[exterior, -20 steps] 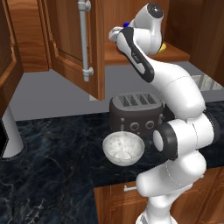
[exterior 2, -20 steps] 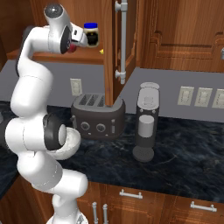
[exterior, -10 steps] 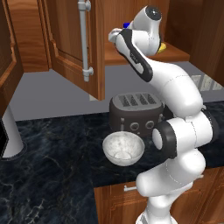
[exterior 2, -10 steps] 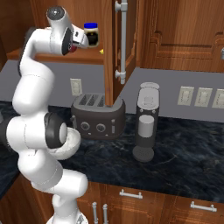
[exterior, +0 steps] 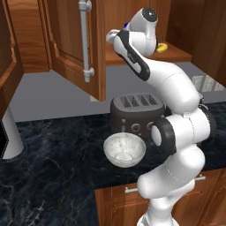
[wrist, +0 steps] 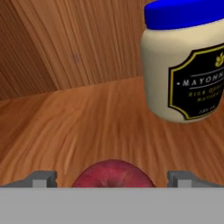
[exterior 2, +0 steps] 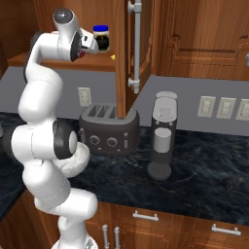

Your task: Open the cabinet. Pick the apple and banana from the cabinet and place them into the bowl. Then close the cabinet.

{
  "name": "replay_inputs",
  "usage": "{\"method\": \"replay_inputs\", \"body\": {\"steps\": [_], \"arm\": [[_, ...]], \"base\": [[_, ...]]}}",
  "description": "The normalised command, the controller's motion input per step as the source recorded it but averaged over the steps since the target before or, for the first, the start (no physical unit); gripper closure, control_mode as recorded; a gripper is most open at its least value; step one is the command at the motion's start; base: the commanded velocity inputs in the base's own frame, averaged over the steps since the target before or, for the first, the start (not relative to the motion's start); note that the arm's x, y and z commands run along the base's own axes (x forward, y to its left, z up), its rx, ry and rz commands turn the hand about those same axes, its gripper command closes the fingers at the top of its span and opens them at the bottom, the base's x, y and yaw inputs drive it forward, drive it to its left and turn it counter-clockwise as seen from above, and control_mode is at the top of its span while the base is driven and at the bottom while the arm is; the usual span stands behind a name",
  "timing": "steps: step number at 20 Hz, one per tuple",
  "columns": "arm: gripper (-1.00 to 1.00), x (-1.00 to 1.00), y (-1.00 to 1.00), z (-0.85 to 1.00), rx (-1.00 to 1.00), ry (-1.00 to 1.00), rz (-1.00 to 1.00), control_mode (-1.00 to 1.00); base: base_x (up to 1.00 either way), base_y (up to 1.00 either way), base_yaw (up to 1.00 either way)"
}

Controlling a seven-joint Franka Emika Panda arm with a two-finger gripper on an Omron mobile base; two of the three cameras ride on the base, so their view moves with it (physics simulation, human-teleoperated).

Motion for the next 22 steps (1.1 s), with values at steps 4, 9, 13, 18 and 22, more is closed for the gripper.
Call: {"method": "replay_inputs", "body": {"steps": [4, 9, 13, 18, 22], "arm": [[1.0, 0.0, 0.09, -0.18, -0.01, 0.05, 0.0, -1.0], [1.0, -0.03, 0.0, 0.0, 0.0, 0.0, 0.0, -1.0], [1.0, -0.59, -0.06, -0.04, 0.0, 0.0, 0.01, -1.0], [1.0, -1.0, -0.24, -0.13, 0.04, 0.0, 0.03, -1.0], [1.0, -1.0, -0.31, -0.12, 0.05, 0.0, 0.0, -1.0]], "base": [[0.0, 0.0, 0.0], [0.0, 0.0, 0.0], [0.0, 0.0, 0.0], [0.0, 0.0, 0.0], [0.0, 0.0, 0.0]]}}
